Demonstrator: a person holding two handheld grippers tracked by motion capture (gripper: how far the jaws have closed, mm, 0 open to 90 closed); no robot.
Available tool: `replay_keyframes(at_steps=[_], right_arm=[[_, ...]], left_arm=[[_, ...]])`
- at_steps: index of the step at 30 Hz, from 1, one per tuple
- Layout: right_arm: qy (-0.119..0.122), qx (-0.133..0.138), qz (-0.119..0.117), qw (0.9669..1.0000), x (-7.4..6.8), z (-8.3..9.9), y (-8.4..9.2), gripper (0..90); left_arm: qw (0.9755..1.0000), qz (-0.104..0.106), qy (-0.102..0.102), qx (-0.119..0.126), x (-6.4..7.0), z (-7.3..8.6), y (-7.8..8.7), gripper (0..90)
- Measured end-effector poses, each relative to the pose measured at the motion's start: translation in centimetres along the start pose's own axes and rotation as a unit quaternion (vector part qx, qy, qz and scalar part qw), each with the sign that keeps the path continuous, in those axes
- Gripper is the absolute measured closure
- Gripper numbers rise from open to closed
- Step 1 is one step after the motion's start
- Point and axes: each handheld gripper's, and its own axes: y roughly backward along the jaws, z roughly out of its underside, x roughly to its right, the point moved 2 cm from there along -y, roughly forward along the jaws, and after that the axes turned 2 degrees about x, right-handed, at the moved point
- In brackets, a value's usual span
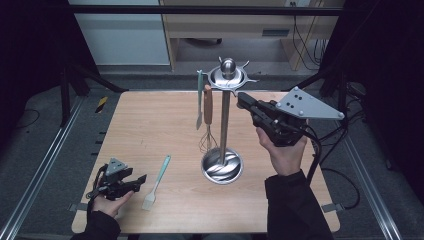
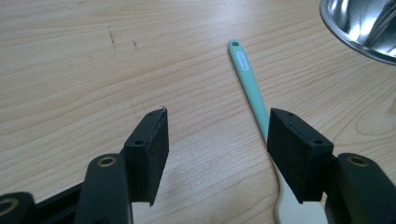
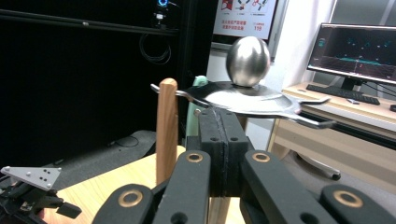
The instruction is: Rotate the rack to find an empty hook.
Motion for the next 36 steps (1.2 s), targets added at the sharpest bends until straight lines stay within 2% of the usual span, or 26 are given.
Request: replay_keyframes(at_steps=[23, 36], right_arm=[[-0.002, -0.004, -0.026, 0.9996, -1.7, 0.0, -2.0, 90.0], [-0.003, -0.014, -0.025, 0.9996, -2.0, -0.1, -3.0, 90.0]], left_arm=[[1.0, 0.001, 0.0, -0.001, 0.0, 0.0, 0.0, 38.5], [1.0, 0.002, 0.0, 0.0, 0.0, 0.0, 0.0, 38.5]])
